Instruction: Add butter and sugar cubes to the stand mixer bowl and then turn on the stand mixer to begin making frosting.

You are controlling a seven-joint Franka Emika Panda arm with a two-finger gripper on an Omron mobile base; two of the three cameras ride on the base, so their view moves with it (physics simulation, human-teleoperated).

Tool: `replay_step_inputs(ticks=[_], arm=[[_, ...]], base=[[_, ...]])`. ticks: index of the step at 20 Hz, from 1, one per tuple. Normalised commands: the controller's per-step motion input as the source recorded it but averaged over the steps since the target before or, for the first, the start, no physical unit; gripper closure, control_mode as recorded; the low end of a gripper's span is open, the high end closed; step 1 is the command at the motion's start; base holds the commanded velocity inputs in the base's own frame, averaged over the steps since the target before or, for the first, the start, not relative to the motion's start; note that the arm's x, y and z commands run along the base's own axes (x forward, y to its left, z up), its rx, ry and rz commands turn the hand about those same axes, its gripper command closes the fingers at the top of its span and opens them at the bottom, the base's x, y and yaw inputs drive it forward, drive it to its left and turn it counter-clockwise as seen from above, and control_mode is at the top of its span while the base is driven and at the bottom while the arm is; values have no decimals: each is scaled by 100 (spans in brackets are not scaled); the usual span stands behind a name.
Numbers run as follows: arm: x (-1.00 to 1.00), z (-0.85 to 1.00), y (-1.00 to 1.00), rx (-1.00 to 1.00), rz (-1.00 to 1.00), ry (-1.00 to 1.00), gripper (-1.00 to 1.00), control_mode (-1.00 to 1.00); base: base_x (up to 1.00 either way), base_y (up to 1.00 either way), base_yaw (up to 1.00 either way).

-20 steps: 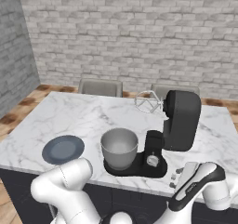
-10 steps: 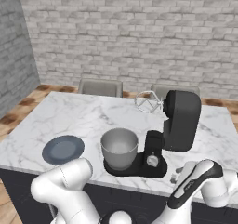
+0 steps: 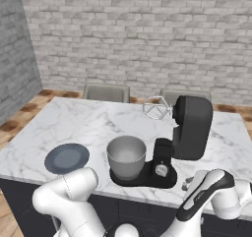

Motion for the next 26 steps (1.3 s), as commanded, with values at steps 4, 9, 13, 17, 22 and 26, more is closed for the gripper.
replay_step_inputs(ticks=[4,9,13,17,22,26], arm=[[-1,-5,0,0,0,1,100,-100],[-19,2,0,-2,-2,0,100,-100],[-52,35,0,-17,-9,-7,100,-100],[-59,51,0,-21,-8,-10,100,-100],[-76,58,10,-19,-9,-12,100,-100],[-90,59,27,-19,-10,-13,100,-100]], base=[[0,0,0],[0,0,0],[0,0,0],[0,0,0],[0,0,0],[0,0,0]])
